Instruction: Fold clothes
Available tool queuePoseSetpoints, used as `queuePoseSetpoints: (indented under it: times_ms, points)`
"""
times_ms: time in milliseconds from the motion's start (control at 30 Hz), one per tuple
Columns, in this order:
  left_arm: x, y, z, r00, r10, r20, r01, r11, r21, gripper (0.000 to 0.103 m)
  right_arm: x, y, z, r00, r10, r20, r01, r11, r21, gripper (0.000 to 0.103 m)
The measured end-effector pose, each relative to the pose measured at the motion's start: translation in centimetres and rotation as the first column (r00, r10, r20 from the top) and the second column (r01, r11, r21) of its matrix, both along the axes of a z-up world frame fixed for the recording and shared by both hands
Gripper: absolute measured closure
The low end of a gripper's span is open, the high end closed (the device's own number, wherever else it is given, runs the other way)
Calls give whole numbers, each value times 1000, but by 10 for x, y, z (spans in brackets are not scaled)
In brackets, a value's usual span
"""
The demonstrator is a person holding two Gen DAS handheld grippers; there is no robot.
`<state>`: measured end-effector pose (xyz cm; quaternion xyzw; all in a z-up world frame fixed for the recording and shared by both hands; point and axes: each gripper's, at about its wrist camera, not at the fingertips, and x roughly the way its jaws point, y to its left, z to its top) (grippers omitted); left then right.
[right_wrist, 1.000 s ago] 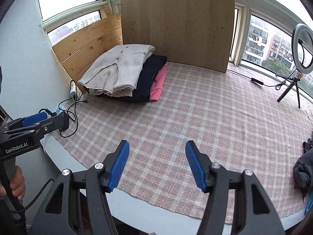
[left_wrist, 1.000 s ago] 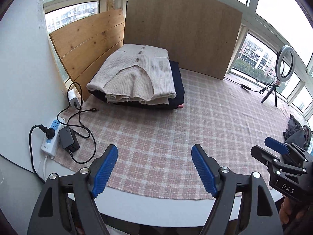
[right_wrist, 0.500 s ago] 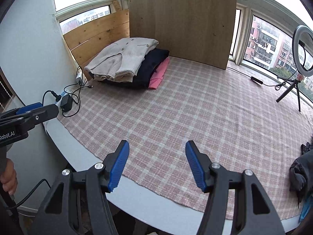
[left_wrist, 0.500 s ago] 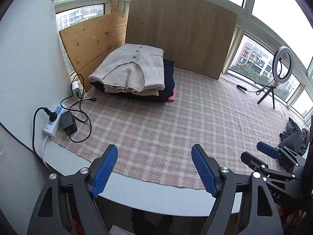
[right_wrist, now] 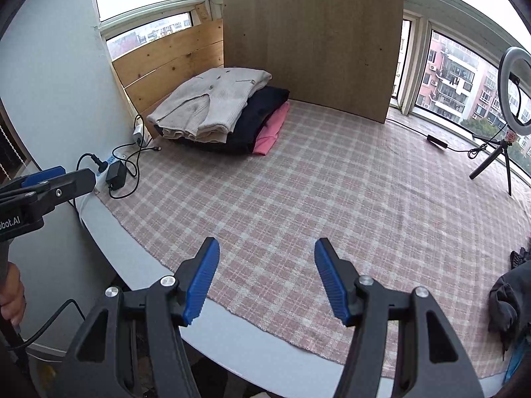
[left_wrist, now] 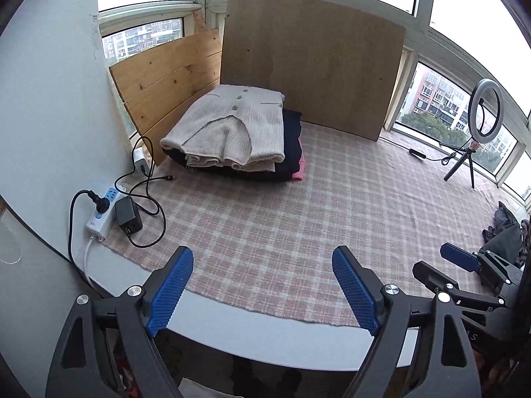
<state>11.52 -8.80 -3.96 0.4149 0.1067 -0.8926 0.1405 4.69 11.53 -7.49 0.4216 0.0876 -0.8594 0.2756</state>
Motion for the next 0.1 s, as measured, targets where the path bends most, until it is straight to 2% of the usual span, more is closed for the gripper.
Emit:
queuePoseSetpoints:
  times_ms: [100]
  points:
    - [1, 4, 3, 1000, -12, -24, 11, 999, -32, 18, -1, 2, 0, 1000, -2, -1, 2, 1000, 3, 44]
